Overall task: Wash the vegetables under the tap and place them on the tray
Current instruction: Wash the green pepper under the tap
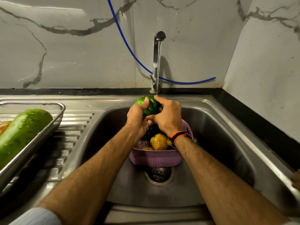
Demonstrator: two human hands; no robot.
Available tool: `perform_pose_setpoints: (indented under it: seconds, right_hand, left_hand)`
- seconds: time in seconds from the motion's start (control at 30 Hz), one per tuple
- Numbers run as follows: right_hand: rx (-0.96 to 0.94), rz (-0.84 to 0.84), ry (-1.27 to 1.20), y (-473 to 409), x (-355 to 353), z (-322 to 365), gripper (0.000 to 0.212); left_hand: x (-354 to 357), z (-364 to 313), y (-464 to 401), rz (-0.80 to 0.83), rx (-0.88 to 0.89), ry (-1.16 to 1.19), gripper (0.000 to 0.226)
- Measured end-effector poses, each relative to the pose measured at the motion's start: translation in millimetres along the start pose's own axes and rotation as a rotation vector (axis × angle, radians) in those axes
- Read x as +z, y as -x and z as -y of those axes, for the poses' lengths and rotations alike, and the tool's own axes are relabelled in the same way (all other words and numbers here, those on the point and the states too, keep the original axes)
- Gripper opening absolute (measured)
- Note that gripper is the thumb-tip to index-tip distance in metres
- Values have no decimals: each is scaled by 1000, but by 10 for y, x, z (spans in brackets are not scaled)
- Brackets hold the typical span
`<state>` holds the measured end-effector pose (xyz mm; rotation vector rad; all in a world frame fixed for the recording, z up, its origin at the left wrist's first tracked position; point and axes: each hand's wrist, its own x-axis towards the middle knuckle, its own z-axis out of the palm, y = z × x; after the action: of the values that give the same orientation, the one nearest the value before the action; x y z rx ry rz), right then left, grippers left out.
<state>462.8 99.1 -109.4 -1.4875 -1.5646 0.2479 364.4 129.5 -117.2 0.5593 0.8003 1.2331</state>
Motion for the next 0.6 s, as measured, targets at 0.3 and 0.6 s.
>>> perform_pose_setpoints:
  seconds: [0.3, 0.6]
  right_hand:
    - [55, 159, 20, -69, 9, -50, 95]
    - [23, 111, -6, -61, 22, -27, 96]
  left_hand:
    - [-66, -29, 30, 102, -61, -40, 36]
    - [-52, -49, 34, 85, -111, -26, 41]
